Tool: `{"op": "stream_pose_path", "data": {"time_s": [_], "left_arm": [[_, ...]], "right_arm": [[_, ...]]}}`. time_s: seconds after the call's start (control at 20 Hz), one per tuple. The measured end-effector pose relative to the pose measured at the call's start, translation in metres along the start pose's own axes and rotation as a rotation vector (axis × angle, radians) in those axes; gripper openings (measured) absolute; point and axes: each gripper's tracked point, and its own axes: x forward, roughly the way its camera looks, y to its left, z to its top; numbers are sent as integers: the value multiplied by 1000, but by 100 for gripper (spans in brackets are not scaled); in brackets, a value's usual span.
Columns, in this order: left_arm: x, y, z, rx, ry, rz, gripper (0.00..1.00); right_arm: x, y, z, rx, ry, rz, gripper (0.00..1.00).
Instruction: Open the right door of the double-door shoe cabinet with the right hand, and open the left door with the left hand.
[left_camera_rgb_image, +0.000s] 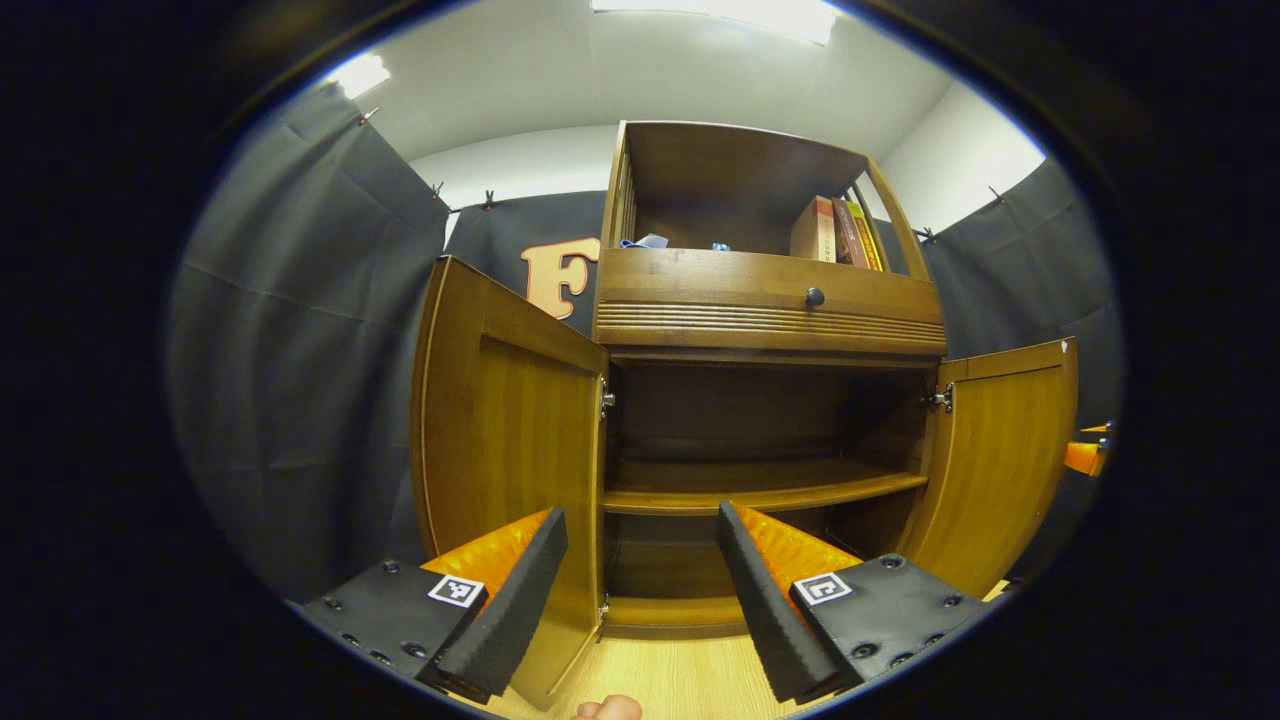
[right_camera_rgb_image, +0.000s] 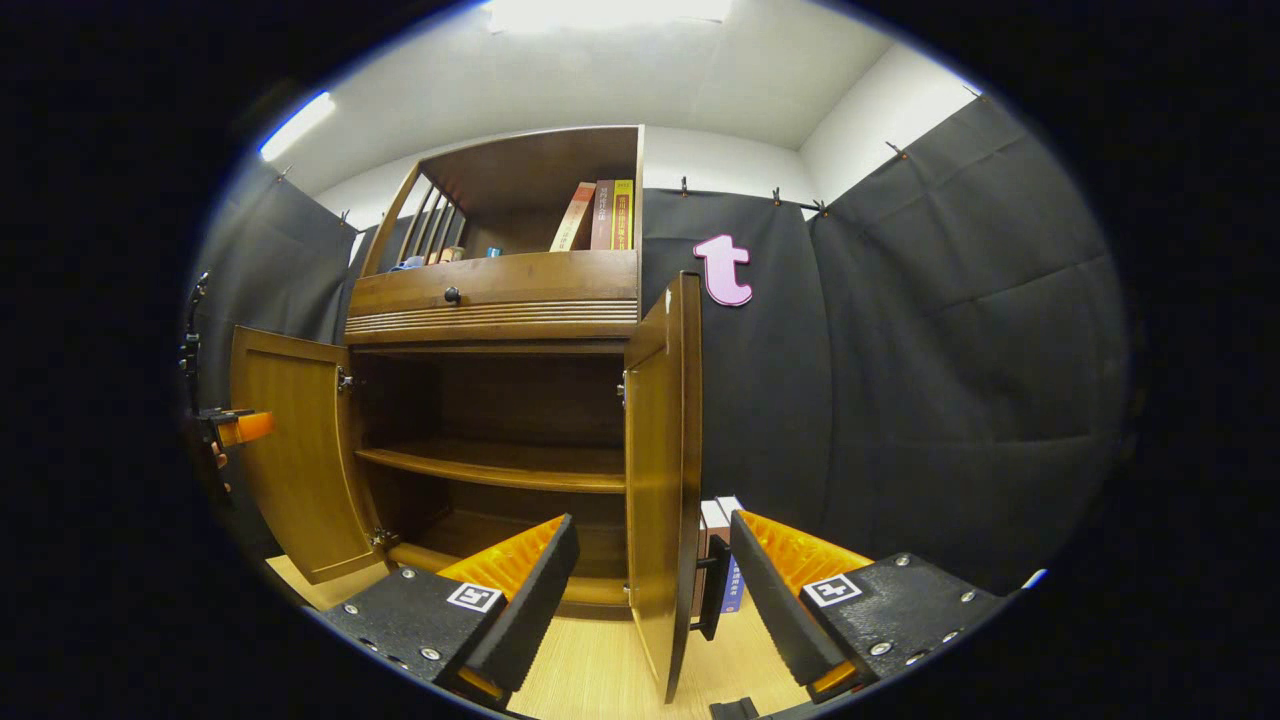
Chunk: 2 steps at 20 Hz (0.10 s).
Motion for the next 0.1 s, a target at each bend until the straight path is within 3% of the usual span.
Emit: {"op": "stream_pose_path", "data": {"time_s": [0.05,0.1], "left_arm": [[-1,0,0,-2,1,-2,96],[-1,0,-2,-4,-1,-3,96]], "right_arm": [[-4,1,-2,-1,-2,0,94],[-5,1,-3,-2,-4,-2,100]]}}
